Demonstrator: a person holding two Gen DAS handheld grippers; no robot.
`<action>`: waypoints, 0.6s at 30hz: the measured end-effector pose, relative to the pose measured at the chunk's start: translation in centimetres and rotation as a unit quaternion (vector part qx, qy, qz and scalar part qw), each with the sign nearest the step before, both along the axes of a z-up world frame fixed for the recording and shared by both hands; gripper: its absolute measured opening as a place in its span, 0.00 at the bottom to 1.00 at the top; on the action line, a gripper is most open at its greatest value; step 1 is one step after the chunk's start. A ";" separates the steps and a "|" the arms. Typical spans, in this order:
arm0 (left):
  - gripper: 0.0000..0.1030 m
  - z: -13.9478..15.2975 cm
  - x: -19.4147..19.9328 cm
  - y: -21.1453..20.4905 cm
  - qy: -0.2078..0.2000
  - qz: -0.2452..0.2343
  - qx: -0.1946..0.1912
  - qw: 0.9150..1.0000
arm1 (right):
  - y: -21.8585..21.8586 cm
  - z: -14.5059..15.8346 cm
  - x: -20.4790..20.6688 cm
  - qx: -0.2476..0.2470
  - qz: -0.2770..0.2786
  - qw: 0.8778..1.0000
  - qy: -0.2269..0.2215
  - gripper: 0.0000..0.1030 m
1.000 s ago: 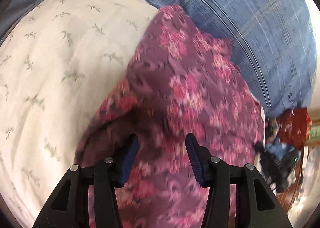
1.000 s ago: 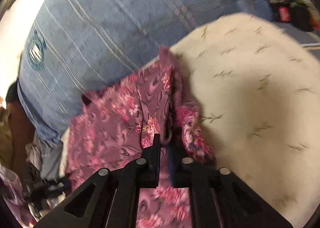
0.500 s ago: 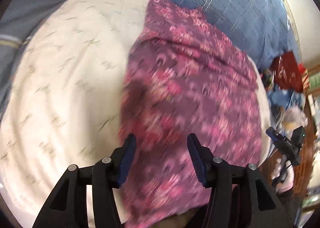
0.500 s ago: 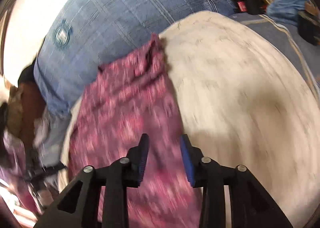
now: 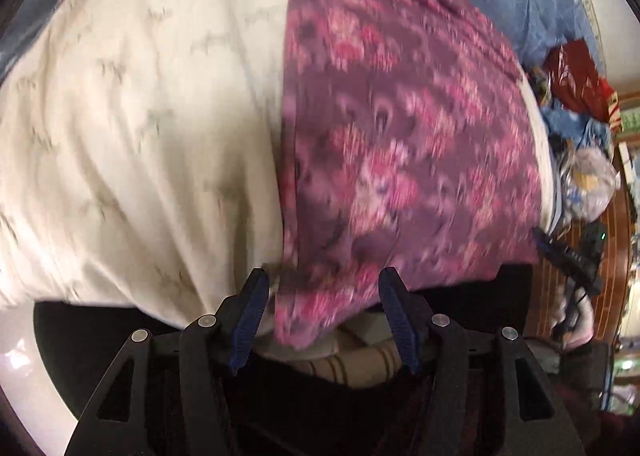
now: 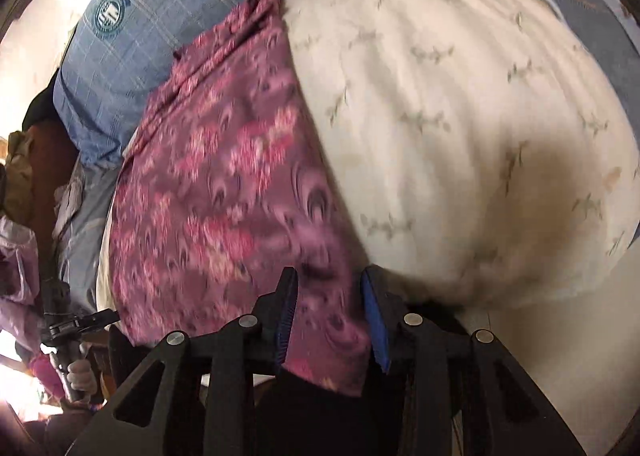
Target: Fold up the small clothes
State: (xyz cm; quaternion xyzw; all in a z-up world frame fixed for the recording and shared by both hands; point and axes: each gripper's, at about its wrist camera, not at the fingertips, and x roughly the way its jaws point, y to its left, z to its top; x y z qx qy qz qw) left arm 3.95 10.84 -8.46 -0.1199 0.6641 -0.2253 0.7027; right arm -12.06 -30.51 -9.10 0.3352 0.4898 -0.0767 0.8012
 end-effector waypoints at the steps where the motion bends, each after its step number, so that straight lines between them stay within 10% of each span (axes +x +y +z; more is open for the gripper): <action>1: 0.55 -0.3 -0.2 -0.1 0.002 -0.004 0.004 1.000 | 0.4 -0.2 0.0 -0.001 0.012 1.000 0.005 0.34; 5: 0.55 -1.7 -0.3 -0.9 0.005 -0.010 0.014 1.000 | 1.4 -0.5 0.0 -0.027 0.043 0.999 0.013 0.32; 8: 0.52 -2.3 -0.5 -1.8 0.001 -0.018 0.023 1.000 | 1.9 -0.6 0.2 -0.032 0.061 0.998 0.007 0.05; 12: 0.17 -2.9 -0.5 -1.8 0.007 -0.010 0.030 0.999 | 2.5 0.3 0.1 -0.027 0.072 0.997 -0.019 0.04; 18: 0.08 -1.6 -0.4 0.1 0.021 0.020 -0.029 0.999 | 1.9 2.2 0.4 0.031 0.052 0.994 -0.088 0.04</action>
